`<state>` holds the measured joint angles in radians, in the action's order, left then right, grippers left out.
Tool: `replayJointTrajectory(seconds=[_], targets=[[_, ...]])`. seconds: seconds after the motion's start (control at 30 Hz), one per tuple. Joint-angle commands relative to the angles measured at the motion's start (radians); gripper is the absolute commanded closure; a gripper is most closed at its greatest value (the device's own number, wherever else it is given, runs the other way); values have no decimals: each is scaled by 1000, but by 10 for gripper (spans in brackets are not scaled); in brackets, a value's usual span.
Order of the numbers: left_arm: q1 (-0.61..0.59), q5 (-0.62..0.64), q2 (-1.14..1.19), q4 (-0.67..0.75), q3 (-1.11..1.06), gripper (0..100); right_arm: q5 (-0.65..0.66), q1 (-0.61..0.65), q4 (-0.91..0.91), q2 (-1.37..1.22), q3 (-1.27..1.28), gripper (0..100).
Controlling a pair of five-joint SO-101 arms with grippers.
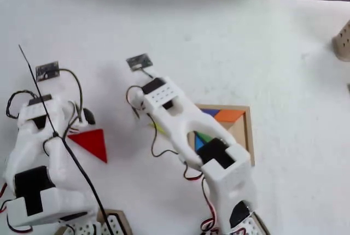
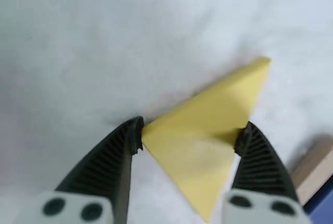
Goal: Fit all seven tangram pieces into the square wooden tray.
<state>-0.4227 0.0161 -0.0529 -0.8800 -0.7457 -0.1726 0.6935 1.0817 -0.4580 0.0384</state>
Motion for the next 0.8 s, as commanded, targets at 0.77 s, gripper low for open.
replayJointTrajectory(seconds=[0.77], targets=[[5,9,-8,8,41,732,144,-110,222,213,-29,916]])
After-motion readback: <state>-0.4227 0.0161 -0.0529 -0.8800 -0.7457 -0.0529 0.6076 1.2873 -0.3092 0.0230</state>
